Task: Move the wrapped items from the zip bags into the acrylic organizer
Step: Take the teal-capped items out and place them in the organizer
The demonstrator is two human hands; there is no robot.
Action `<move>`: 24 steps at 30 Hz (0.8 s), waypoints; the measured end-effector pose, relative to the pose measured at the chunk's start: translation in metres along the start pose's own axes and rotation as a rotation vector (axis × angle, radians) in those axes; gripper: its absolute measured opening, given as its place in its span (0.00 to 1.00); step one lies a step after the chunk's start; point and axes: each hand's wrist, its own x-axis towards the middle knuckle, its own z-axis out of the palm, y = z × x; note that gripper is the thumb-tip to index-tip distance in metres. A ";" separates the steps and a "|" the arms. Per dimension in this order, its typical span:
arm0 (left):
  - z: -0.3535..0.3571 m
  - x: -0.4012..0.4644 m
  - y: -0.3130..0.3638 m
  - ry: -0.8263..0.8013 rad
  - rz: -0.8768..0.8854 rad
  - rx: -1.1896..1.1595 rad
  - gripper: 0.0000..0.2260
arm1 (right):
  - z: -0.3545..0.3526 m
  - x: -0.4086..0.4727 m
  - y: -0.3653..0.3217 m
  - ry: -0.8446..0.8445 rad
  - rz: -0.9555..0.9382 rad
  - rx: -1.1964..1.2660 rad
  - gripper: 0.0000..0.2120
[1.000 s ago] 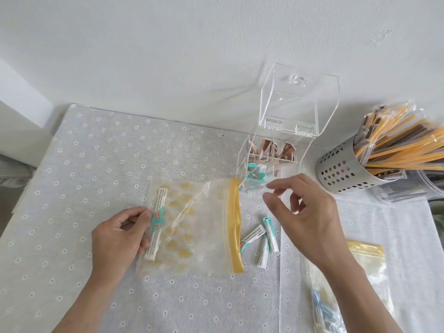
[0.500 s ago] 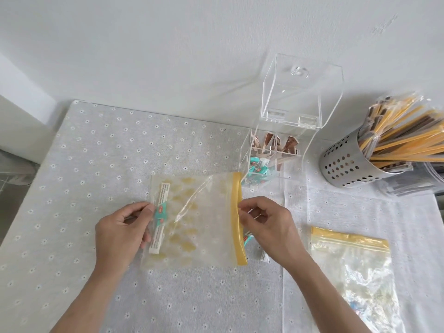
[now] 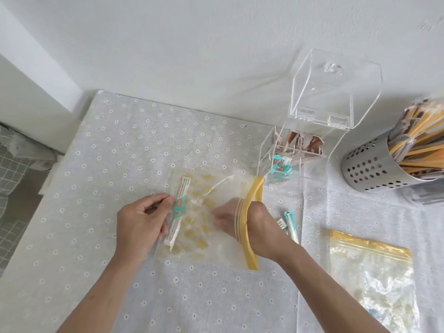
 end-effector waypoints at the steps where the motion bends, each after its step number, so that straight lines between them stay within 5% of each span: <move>1: -0.001 0.000 0.000 -0.004 -0.003 -0.007 0.03 | 0.006 0.010 -0.001 -0.057 -0.052 -0.041 0.13; 4: -0.002 0.002 0.001 -0.020 -0.013 -0.015 0.03 | 0.013 0.023 0.007 -0.081 -0.063 -0.129 0.47; 5: -0.003 0.002 0.001 -0.032 -0.020 -0.019 0.03 | 0.017 0.027 0.010 -0.166 -0.112 -0.138 0.46; 7: -0.006 0.005 0.002 -0.068 -0.037 -0.035 0.03 | 0.026 0.041 -0.009 -0.170 -0.075 -0.236 0.14; 8: -0.007 0.007 0.003 -0.084 -0.045 -0.039 0.03 | 0.029 0.047 -0.016 -0.076 -0.042 -0.288 0.06; 11: -0.010 0.009 0.004 -0.101 -0.057 -0.031 0.03 | 0.040 0.040 -0.015 -0.027 -0.208 -0.363 0.08; 16: -0.011 0.011 0.003 -0.115 -0.037 -0.002 0.03 | 0.054 0.052 -0.012 -0.185 -0.185 -0.618 0.22; 19: -0.011 0.011 0.002 -0.107 -0.032 -0.005 0.03 | 0.058 0.054 -0.015 -0.248 -0.217 -0.732 0.18; 24: -0.009 0.010 0.001 -0.101 -0.029 -0.037 0.02 | 0.062 0.049 -0.014 -0.114 -0.093 -0.665 0.19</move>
